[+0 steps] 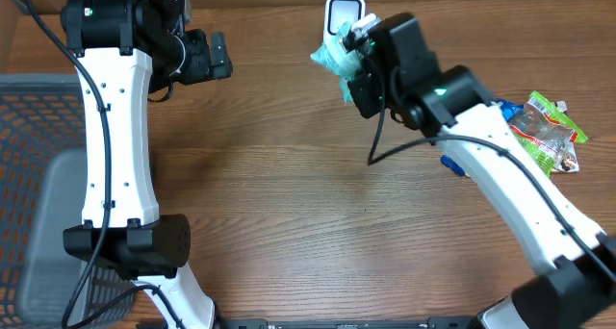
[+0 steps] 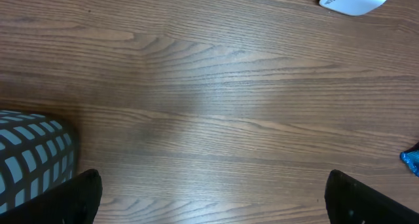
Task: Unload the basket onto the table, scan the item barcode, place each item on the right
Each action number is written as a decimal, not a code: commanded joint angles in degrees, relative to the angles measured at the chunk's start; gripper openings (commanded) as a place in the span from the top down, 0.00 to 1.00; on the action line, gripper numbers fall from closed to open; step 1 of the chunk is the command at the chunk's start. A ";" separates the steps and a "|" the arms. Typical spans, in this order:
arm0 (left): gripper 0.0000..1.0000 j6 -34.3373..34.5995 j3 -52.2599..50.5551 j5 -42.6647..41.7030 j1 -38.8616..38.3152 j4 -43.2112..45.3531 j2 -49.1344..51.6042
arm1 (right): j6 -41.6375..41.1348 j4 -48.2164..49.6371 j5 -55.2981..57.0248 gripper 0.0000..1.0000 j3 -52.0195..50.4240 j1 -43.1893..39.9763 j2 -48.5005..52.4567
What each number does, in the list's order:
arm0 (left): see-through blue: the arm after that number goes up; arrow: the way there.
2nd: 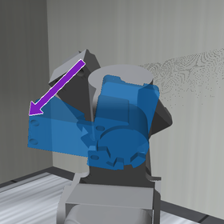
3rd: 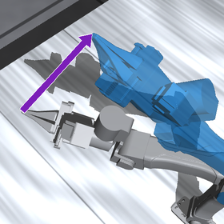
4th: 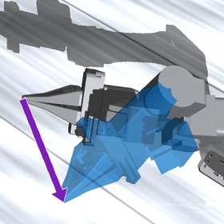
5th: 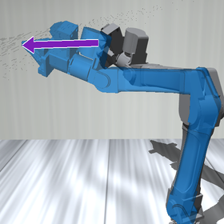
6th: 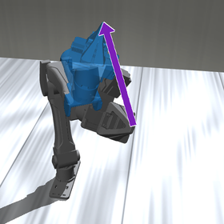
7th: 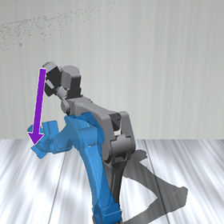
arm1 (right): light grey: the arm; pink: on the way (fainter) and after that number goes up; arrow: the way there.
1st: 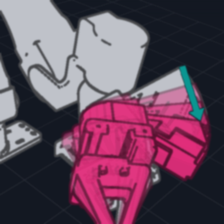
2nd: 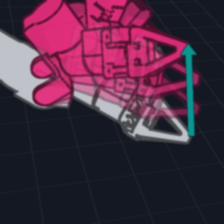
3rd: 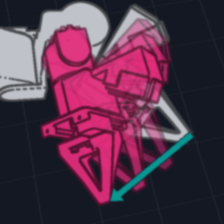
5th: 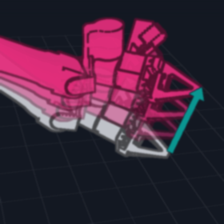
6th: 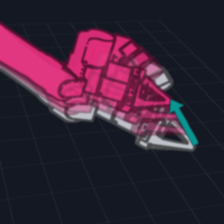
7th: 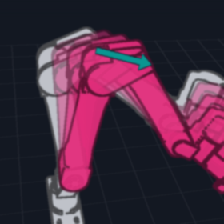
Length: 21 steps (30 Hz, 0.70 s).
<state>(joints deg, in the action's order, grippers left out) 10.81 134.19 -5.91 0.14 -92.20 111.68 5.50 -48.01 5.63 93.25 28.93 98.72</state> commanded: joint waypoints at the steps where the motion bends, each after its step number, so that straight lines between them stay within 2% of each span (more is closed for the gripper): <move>1: 0.00 0.81 0.94 0.17 0.22 -0.11 0.20 | -7.72 2.01 11.45 0.96 -1.92 -0.11 2.49; 5: 0.00 0.81 0.94 0.17 0.22 -0.11 0.20 | -16.02 2.91 17.77 0.96 -3.91 -0.02 6.64; 9: 0.00 0.81 0.94 0.17 0.22 -0.11 0.20 | -23.96 2.05 17.90 0.96 -4.07 0.00 11.17; 19: 0.00 0.81 0.94 0.17 0.22 -0.11 0.20 | -24.81 2.27 17.38 0.96 -4.07 -0.02 20.37; 21: 0.00 0.81 0.94 0.17 0.22 -0.11 0.20 | -24.81 2.05 16.98 0.89 -4.07 -0.02 20.48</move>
<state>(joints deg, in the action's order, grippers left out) 10.81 134.19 -5.91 0.14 -92.20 111.68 -18.28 -46.15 21.80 89.34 28.91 119.37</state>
